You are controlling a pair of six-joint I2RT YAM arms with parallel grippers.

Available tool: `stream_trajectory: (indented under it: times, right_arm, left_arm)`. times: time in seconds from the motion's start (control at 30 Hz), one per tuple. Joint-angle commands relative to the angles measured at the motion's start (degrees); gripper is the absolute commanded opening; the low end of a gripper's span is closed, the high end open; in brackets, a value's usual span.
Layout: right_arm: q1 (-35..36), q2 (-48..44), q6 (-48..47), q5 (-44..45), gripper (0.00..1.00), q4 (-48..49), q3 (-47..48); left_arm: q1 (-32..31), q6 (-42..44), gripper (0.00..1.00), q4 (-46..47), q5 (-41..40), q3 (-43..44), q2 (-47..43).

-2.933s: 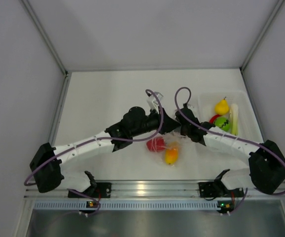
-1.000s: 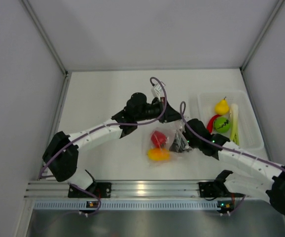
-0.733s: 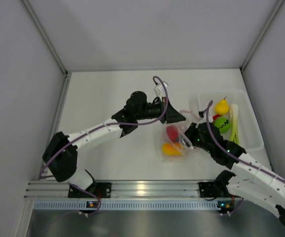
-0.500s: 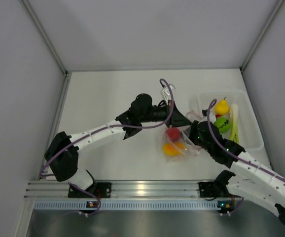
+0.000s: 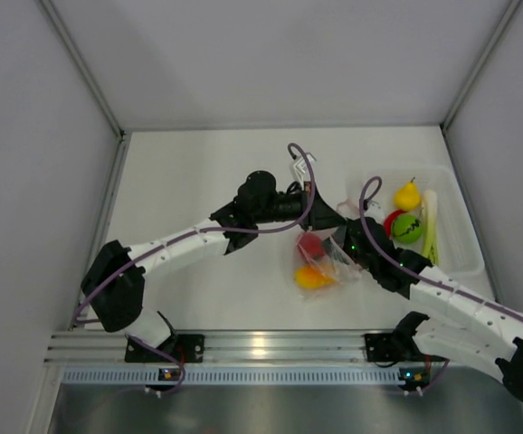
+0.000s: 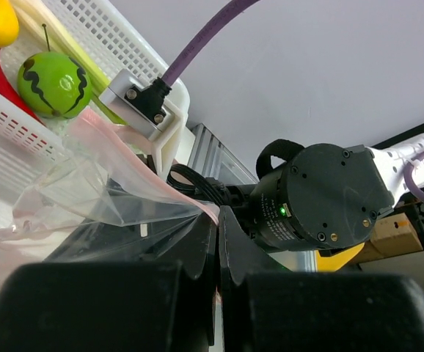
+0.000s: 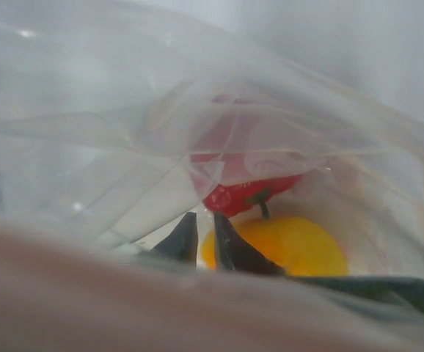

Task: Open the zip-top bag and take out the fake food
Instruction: Pick up the fake vegetable from the zipper food storage bag.

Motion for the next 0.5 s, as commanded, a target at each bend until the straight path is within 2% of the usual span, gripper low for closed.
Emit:
stream_trajectory:
  times: [0.0, 0.1, 0.3, 0.37, 0.47]
  right_arm:
    - [0.76, 0.81, -0.10, 2.78, 0.17, 9.38, -1.30]
    - [0.76, 4.32, -5.19, 1.65, 0.29, 15.25, -2.18]
    - [0.94, 8.55, -11.26, -1.26, 0.33, 23.36, -3.76]
    - [0.85, 9.25, -10.13, -0.04, 0.33, 23.37, -3.67]
    - [0.76, 10.22, -5.59, 0.41, 0.26, 21.62, -2.63]
  left_arm:
    - [-0.14, -0.49, 0.00, 3.95, 1.87, -0.74, -0.07]
    - [-0.14, -0.49, 0.00, 3.95, 2.48, -1.36, -0.16]
    - [-0.14, 0.04, 0.00, 3.95, 6.79, -0.83, 0.72]
    - [-0.14, 0.22, 0.00, 3.95, 8.29, -0.74, 0.98]
    - [-0.14, 0.39, 0.00, 4.04, 8.47, -0.74, 0.72]
